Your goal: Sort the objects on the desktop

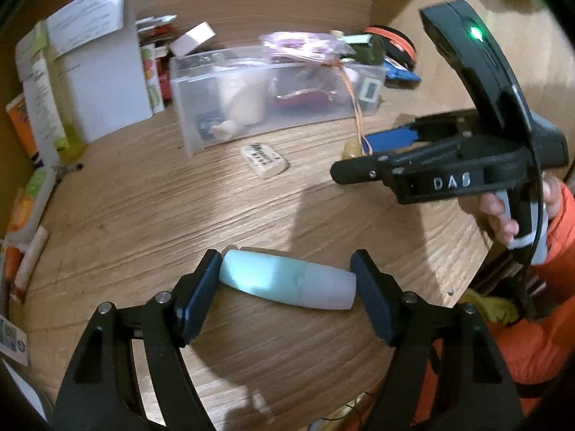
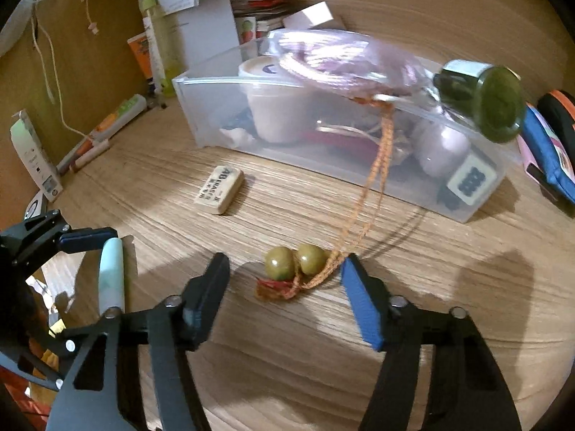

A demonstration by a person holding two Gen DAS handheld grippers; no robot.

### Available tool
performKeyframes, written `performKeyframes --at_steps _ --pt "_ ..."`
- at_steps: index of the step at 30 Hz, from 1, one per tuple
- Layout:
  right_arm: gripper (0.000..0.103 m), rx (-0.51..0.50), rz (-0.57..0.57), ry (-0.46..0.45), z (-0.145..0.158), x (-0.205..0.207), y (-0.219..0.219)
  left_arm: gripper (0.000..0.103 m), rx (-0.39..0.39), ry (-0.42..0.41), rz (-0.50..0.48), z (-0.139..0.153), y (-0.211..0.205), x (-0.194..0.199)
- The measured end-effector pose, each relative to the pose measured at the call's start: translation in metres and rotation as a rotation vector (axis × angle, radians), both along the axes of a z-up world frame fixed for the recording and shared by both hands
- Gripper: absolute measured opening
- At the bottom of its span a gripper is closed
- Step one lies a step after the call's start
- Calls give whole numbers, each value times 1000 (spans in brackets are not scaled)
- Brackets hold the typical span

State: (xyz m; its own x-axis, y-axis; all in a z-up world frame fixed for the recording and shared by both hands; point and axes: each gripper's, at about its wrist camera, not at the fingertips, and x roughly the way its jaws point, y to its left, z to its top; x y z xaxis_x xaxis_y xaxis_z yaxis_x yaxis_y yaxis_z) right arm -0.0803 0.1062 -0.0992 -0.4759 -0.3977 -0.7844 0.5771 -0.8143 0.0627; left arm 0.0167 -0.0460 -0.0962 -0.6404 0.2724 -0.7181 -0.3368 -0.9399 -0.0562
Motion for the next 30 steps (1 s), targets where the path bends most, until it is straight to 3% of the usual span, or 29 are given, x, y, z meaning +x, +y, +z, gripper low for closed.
performKeyframes --at_steps 6,18,30 --pt "26 28 42 28 0 5 -8 73 69 -31 84 4 -17 -10" --pt "26 -20 57 58 14 15 4 73 192 42 201 50 -39 -30" --pt "26 -107 -11 171 67 6 42 73 184 121 235 84 -27 -71"
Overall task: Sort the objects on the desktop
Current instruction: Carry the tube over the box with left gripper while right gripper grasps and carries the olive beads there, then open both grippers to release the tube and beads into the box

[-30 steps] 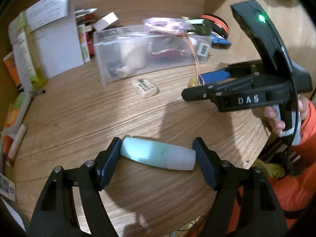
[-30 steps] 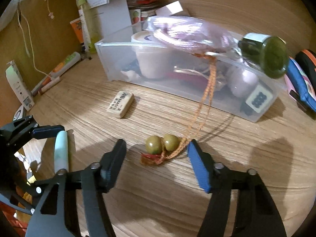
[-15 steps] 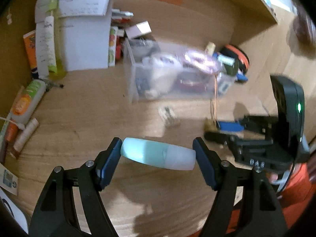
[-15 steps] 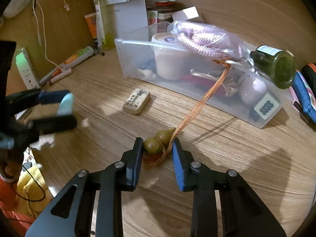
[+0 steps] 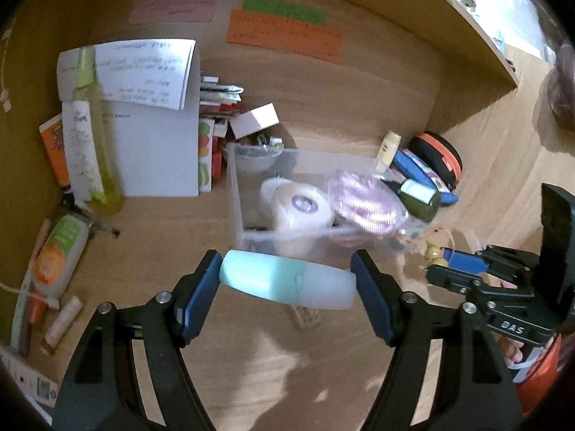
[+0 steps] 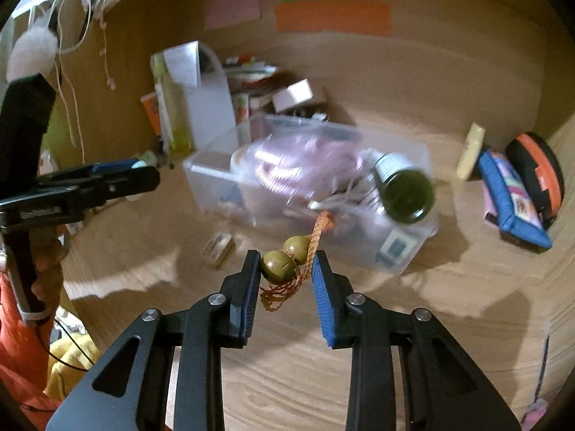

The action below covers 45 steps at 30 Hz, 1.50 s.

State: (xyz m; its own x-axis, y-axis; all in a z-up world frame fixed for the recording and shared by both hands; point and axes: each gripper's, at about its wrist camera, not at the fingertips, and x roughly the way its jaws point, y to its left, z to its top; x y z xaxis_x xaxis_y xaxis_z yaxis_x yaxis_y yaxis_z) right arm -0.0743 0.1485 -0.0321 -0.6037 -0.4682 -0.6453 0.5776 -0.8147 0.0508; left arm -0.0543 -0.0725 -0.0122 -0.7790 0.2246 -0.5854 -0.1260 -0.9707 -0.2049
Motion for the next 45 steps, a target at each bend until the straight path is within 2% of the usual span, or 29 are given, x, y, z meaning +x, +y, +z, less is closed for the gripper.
performKeyframes --at_steps 9,18,27,35,45 --pt "26 -31 -13 44 19 -24 9 73 -3 -15 18 0 5 -37" --pt "26 -53 -1 31 15 -49 3 73 -35 -34 38 -4 3 -63" --pt "26 -60 10 16 9 -64 -1 73 -38 -51 17 -13 8 -80" --pt "26 -25 4 24 5 -72 -10 73 -129 -39 10 -15 22 -83" --pt "26 -2 -35 -3 -4 -78 -13 74 -89 -62 -26 -11 14 -65"
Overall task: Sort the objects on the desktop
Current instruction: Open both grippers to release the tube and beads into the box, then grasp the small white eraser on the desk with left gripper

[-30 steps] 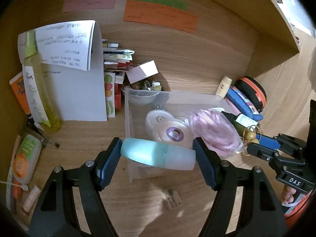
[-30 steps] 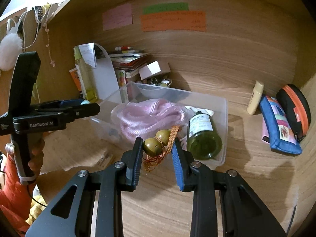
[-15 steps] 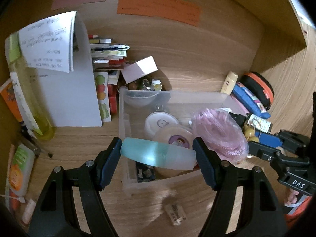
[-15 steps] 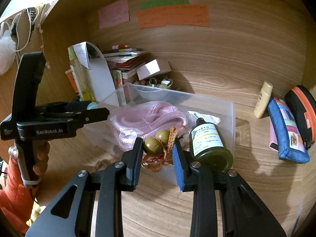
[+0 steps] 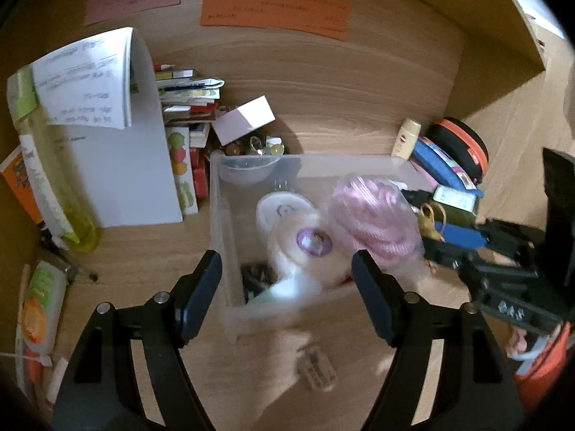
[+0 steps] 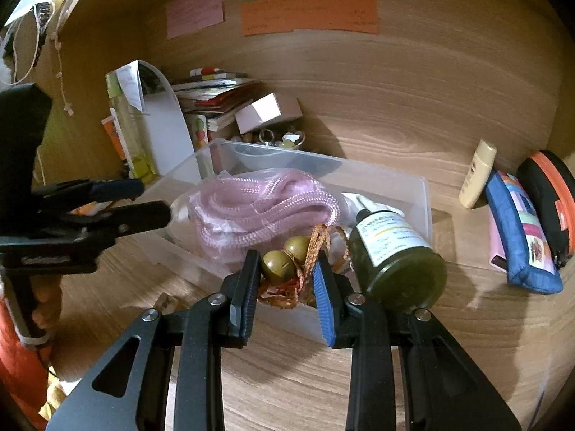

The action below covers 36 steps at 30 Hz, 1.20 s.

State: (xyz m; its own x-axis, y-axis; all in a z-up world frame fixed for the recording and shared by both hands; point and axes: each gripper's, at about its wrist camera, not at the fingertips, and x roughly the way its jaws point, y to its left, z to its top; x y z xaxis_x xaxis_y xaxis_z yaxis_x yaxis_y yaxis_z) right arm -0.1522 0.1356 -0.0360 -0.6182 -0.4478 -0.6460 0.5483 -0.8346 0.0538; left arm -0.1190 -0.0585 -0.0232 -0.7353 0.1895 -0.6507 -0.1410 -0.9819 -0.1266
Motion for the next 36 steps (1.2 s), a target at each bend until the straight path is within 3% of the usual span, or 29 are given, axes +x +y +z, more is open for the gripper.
performKeyframes --at_steps 6,12,19,27,28,30,32,34,36 --pt "27 18 -15 7 2 8 1 75 -65 -24 -21 -7 5 35" --pt "27 27 -23 2 0 15 1 76 -138 -115 -62 -36 22 43" --pt "27 22 -21 5 2 23 5 75 -120 -191 -86 -57 34 30" --pt "28 33 -1 -9 0 35 10 56 -143 -224 -88 -69 45 25" --pt "30 34 1 -10 0 37 11 56 -148 -227 -80 -70 44 24" --pt "46 40 6 -9 0 40 12 53 -159 -219 -71 -71 46 24" --pt "53 39 3 5 0 46 13 39 -164 -210 -64 -71 47 25" --pt "55 40 5 14 0 51 14 29 -167 -203 -61 -71 48 26" --pt "59 40 7 16 0 55 15 26 -164 -200 -64 -71 48 27"
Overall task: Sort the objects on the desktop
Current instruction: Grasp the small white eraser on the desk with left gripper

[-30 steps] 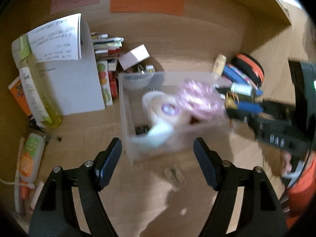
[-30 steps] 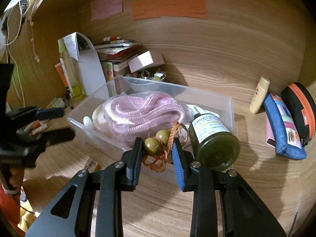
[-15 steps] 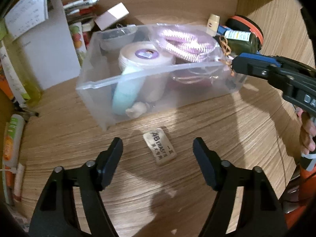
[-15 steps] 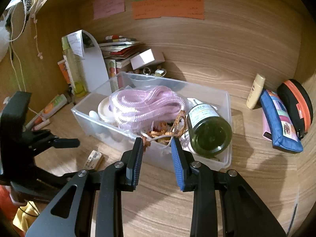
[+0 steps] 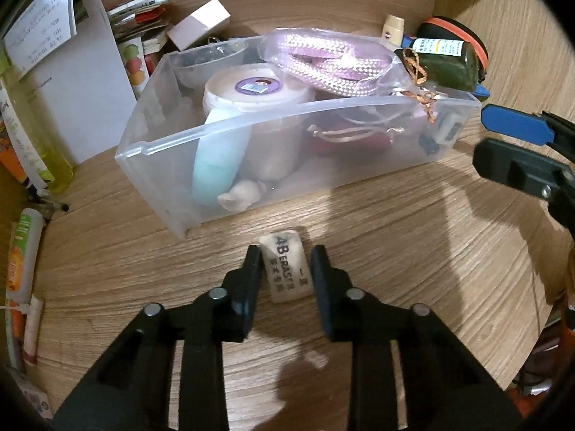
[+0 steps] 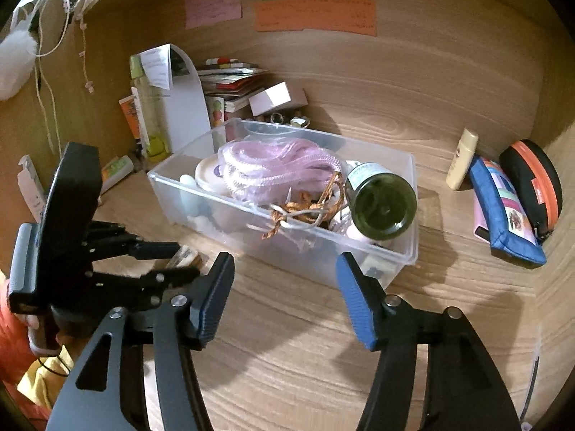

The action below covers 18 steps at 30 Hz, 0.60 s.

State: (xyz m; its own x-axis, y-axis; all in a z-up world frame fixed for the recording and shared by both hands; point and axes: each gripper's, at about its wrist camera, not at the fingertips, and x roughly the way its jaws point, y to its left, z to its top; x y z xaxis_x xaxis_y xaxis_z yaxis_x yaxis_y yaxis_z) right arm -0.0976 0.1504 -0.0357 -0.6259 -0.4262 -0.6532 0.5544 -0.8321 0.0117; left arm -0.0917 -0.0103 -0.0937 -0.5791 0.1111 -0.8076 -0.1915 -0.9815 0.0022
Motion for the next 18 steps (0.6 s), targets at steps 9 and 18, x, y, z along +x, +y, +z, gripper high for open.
performKeyframes --at_steps 9,18 --pt "81 -7 -25 4 1 9 6 23 55 45 17 15 -3 14" --pt "87 -26 -74 14 4 12 13 23 137 176 51 65 -17 21"
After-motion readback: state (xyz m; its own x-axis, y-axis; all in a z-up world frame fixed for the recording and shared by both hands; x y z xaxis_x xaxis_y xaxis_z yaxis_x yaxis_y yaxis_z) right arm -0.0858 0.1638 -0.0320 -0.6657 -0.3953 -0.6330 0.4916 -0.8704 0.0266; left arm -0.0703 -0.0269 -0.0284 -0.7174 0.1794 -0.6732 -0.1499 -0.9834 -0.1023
